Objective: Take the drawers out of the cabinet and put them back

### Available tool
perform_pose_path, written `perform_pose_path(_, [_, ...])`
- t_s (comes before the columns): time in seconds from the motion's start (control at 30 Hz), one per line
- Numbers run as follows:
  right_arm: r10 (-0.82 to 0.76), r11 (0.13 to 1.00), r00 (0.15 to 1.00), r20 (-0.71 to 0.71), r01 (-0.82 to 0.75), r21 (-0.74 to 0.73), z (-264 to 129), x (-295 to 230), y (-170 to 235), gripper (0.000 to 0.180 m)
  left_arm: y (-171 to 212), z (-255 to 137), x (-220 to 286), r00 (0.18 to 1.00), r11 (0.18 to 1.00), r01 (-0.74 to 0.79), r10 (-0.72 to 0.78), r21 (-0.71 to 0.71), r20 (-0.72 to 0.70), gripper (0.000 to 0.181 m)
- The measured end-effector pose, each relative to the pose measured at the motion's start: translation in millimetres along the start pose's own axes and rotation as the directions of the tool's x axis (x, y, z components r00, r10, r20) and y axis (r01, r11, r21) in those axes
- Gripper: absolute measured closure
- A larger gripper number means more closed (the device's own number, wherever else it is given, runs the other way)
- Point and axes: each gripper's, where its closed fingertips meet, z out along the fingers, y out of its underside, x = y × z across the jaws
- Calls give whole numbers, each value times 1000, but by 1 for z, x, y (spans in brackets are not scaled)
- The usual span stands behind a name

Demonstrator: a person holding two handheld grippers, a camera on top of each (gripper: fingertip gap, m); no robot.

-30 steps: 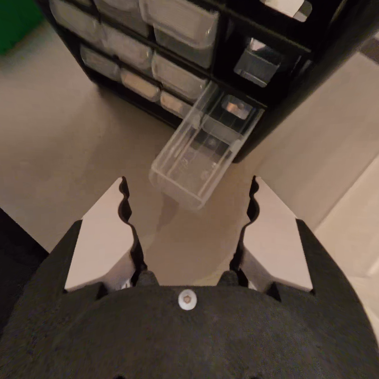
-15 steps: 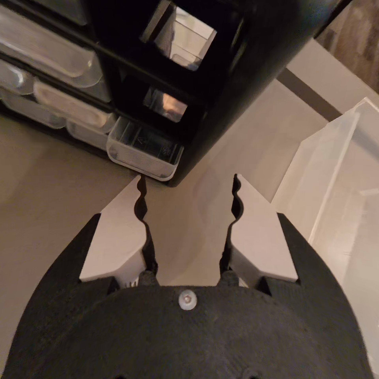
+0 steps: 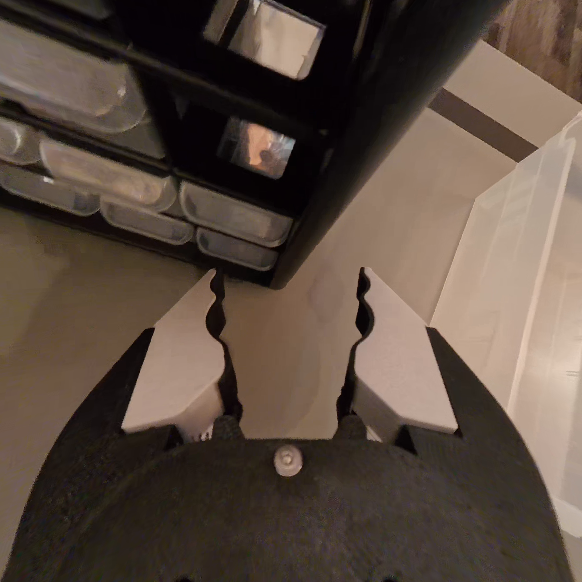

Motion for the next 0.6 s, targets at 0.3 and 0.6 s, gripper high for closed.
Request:
perform_pose_path(0.3, [-51,999,998,47,50,15,-22,-20,13,97,107,-130,-94,918,985,164,-173,54,356,144])
perform_pose_path(0.6, [-95,995,991,90,96,-10,-13,-41,17,98,262,-133,-135,755,820,563,-460,-103,468,138])
